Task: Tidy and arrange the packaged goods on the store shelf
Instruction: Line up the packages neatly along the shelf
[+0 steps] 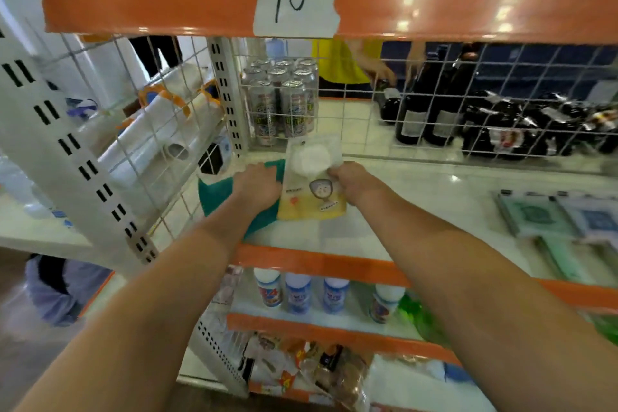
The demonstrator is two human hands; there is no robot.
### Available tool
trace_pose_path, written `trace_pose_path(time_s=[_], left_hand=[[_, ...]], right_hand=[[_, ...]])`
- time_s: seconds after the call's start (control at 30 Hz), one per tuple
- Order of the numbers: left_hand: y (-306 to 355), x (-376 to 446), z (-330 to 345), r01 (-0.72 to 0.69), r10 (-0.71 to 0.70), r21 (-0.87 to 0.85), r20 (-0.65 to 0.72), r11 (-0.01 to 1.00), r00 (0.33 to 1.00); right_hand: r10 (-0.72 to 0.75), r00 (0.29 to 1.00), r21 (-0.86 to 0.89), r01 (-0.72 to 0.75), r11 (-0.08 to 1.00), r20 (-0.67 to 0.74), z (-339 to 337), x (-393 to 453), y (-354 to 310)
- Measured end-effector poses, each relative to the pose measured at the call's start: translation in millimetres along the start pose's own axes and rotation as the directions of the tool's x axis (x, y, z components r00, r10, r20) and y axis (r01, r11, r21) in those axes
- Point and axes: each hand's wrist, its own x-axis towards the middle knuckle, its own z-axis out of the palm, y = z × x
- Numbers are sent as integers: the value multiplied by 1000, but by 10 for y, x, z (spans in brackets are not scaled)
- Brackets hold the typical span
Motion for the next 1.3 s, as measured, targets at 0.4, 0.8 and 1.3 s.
trace_pose_path(time_s=[0.4,0.8,1.3], left_hand=[[1293,-102,-147,-170,169,98,21,981,985],[2943,-333,-283,-329,330,48,-19,943,944],[4576,-213,-344,-562,564,61,-10,825,826]], right_hand=[[102,985,267,-63,962,-137,-1126,-375,629],[159,950,248,-91,964,-267,-2538,-937,1344],[280,851,435,-69,898,-444,-3785,-1194,2350]])
